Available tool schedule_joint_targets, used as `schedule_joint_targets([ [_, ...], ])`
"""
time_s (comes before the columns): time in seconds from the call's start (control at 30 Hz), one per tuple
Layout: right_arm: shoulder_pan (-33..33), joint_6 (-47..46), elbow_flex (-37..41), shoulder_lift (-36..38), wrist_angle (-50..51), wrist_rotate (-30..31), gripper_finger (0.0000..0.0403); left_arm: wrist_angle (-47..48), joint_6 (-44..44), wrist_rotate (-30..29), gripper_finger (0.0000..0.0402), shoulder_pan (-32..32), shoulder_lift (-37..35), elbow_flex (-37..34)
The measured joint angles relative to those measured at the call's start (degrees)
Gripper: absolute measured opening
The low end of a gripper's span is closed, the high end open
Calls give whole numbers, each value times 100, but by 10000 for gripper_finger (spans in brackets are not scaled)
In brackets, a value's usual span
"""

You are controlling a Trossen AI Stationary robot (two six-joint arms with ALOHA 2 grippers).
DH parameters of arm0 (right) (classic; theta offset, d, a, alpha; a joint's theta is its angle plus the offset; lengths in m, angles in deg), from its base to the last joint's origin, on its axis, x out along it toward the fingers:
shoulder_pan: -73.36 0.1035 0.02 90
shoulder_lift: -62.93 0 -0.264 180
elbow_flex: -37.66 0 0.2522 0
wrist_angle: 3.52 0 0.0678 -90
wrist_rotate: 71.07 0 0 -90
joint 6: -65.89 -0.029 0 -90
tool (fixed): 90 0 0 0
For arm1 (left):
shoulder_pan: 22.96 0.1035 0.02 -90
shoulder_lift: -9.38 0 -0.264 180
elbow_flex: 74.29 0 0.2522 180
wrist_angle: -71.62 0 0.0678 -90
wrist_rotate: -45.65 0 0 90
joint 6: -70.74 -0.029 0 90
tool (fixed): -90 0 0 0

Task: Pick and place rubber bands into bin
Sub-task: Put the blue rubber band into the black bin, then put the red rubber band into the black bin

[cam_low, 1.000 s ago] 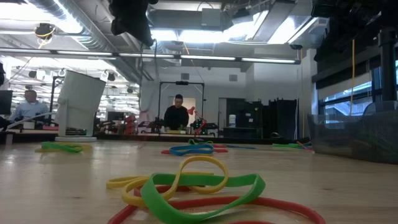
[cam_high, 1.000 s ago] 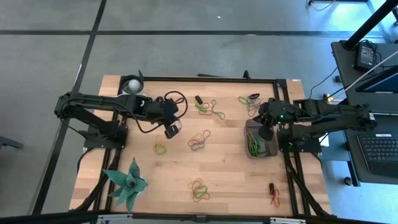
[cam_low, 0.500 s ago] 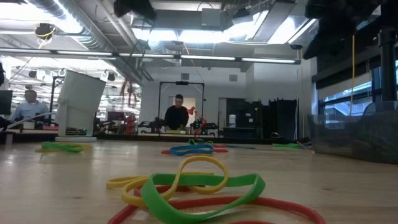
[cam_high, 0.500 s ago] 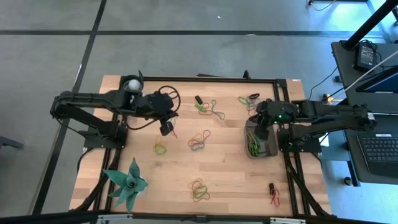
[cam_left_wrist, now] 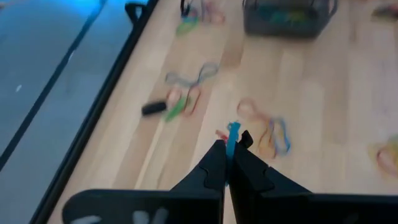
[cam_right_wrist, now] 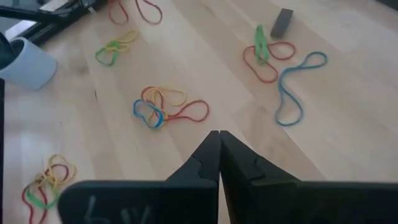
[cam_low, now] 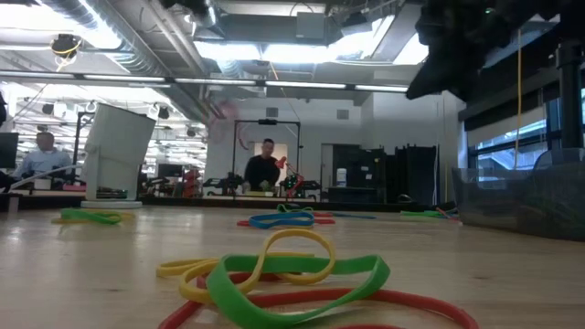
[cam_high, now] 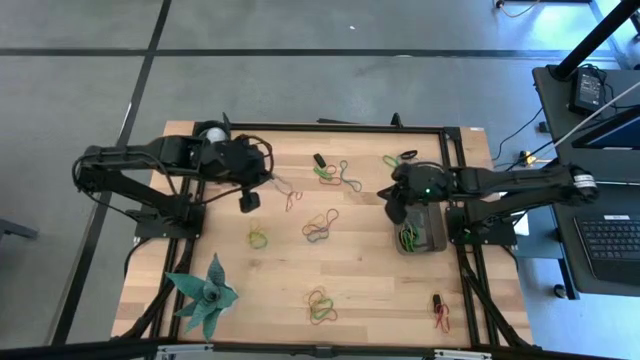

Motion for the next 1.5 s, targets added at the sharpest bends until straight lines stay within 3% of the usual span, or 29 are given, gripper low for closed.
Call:
schedule_joint_targets([
  [0.17,2,17,0,-393,-765,2,10,782,364,-386,4,2,-21,-216],
  [0.33,2,22,2,-741,-1481,-17,10,735,556,-465,4,1,8,-984],
  [0.6,0,-106,2,-1043,-1705,-264,10,-462,628,-342,4,110,12,-2437],
  [0.77,0,-133,2,-1056,-1711,-264,10,-1502,692,-319,6,185,12,-2921],
  [0.9,2,-140,2,-1057,-1711,-292,10,-1904,570,-350,27,275,12,-3024],
  [1.23,4,-271,2,-1057,-1709,-299,10,-1901,565,-341,127,722,11,-3024],
  [1.5,7,-283,2,-1055,-1705,-459,10,-1393,987,716,151,723,-2,-3024],
])
